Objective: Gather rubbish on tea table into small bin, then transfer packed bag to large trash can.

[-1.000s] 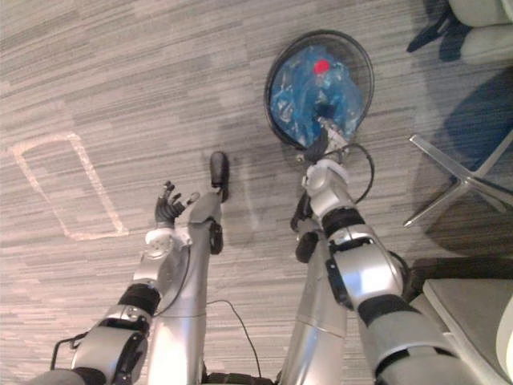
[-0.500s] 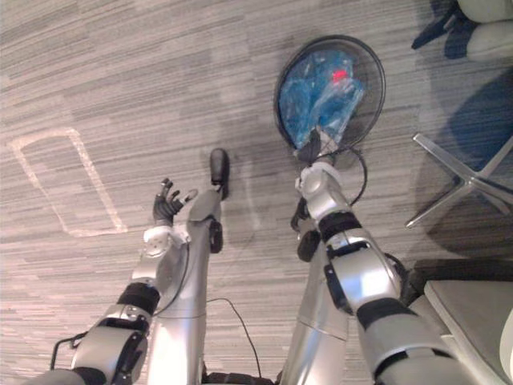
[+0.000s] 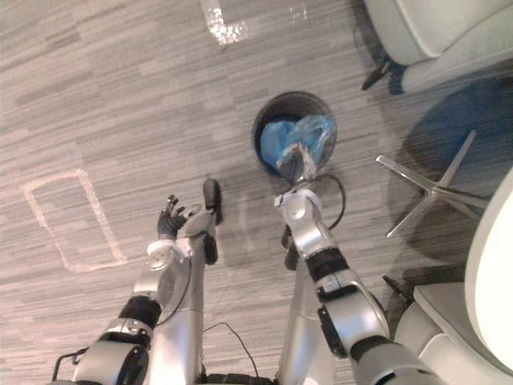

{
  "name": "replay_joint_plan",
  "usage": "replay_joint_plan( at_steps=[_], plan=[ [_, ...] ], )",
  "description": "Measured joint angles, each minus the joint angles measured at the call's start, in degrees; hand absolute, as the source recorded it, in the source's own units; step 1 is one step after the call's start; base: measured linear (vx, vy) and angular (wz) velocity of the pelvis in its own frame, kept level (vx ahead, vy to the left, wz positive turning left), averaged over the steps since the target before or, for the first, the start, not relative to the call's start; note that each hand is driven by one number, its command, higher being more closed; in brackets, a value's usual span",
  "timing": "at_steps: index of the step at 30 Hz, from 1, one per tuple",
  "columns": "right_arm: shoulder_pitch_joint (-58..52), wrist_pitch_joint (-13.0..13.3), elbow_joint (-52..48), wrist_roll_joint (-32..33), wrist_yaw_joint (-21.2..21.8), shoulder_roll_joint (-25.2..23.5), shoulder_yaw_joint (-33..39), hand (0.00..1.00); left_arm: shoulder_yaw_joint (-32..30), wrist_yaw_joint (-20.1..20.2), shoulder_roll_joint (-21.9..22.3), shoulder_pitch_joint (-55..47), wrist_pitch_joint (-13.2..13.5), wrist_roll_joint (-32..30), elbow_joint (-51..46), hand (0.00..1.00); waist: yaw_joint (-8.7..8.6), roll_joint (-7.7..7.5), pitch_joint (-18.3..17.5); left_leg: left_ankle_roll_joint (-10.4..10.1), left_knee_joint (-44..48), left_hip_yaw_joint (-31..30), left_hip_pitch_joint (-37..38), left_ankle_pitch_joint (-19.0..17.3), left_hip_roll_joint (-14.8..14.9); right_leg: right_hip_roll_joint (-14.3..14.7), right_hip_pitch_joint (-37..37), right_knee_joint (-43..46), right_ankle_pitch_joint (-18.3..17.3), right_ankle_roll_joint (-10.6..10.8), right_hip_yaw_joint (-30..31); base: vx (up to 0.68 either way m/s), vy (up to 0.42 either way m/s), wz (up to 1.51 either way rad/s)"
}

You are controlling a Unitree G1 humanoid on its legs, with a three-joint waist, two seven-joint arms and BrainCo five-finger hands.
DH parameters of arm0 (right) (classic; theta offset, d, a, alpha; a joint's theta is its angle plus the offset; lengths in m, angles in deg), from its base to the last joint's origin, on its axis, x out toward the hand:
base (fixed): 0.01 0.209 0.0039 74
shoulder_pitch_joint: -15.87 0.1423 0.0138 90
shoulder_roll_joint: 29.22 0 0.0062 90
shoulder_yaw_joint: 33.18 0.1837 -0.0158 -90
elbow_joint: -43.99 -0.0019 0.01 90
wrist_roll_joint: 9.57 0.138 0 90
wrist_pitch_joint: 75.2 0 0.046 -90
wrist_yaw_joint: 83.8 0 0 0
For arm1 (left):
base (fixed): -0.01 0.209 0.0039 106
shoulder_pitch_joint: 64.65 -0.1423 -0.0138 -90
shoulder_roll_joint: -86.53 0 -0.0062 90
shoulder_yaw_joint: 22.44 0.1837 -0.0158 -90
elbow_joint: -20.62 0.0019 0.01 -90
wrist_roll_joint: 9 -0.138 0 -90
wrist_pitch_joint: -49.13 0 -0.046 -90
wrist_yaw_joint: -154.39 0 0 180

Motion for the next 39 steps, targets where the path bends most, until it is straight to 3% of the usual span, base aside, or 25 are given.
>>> replay_joint_plan(
  at_steps=[3, 7, 9, 12, 17, 22, 28, 33, 39],
  plan=[
    [-5.22, 0.31, -6.46, 0.22, 0.30, -1.46, -1.07, 1.00, 0.00, 0.37, 0.07, -1.67, -0.94, -1.25, 0.07, 0.00, -0.02, -0.58, -0.31, -0.33, -1.92, 0.62, 6.37, -0.51, 0.53, 0.81, 6.47, -3.27, 0.55, 0.11, 0.01, 0.02, -0.010, -0.17],
    [-14.44, 1.70, -16.61, 0.44, 2.04, -3.21, -3.17, 1.00, 0.21, 0.64, 0.44, -6.92, -1.66, -3.29, 0.46, 0.00, -0.26, -2.93, -1.99, -0.91, -6.52, 1.87, 17.87, -0.96, 0.90, 1.74, 17.74, -8.92, 0.91, 0.46, -0.05, 0.07, -0.022, -0.15],
    [-18.99, 2.70, -19.28, 0.44, 3.44, -4.65, -4.42, 1.00, 0.64, 1.65, 0.39, -10.70, -2.36, -4.45, 2.29, 0.00, -0.48, -4.26, -6.88, -0.95, -9.82, 2.51, 21.44, -0.95, 0.95, 2.33, 21.03, -12.46, 1.45, 0.61, 0.08, 0.12, -0.029, -0.16],
    [-22.83, 3.69, -19.59, 0.44, 5.17, -5.13, -4.47, 1.00, 2.94, 2.68, -0.31, -14.09, -2.83, -5.51, 6.12, 0.00, -0.61, -5.58, -11.26, -1.61, -16.52, 3.39, 28.69, 0.44, 0.22, 2.94, 27.17, -18.25, 2.77, 1.01, 0.51, 0.18, -0.013, -0.14],
    [-24.71, 4.53, -19.35, 0.49, 7.94, -3.91, -3.96, 1.00, 5.78, 3.03, -1.45, -16.58, -3.61, -6.66, 7.52, 0.00, -1.25, -5.62, -14.13, -1.99, -24.12, 3.57, 36.43, 3.16, -0.35, 3.82, 34.83, -25.74, 5.33, 1.63, 0.45, 0.19, 0.006, -0.03],
    [-27.32, 6.70, -19.80, 4.53, 12.70, 0.96, -4.43, 1.00, 11.78, 5.09, -5.86, -20.39, -3.35, -9.44, -5.95, 0.00, -1.44, -5.57, -18.53, -1.94, -28.11, 3.61, 42.14, 3.31, -1.26, 4.02, 41.95, -33.05, 7.35, 2.56, 0.41, 0.12, 0.032, -0.02],
    [-27.63, 9.54, -22.93, 12.18, 19.02, 7.31, -8.10, 1.00, 15.07, 6.87, -12.32, -19.96, -0.57, -13.94, -21.07, 0.00, -1.96, -5.37, -21.94, -1.82, -31.39, 4.03, 45.73, 3.63, -1.74, 4.19, 45.89, -37.98, 9.28, 3.02, 0.84, 0.03, 0.028, -0.06],
    [-26.65, 10.45, -27.40, 18.15, 24.33, 14.03, -12.89, 1.00, 20.46, 8.92, -19.81, -16.79, 1.48, -18.07, -25.63, 0.00, -2.54, -5.20, -24.40, -1.88, -33.39, 5.06, 49.09, 4.06, -1.70, 4.55, 48.32, -39.83, 9.97, 2.96, 2.09, 0.02, 0.006, -0.13],
    [-23.18, 10.81, -29.33, 23.07, 27.29, 16.33, -15.47, 1.00, 25.05, 11.60, -20.28, -13.79, 1.94, -19.39, -25.81, 0.00, -3.49, -4.79, -25.45, -1.88, -33.41, 5.07, 49.96, 4.07, -1.47, 4.87, 48.60, -40.64, 11.14, 2.84, 3.88, -0.02, 0.002, -0.16]
  ],
)
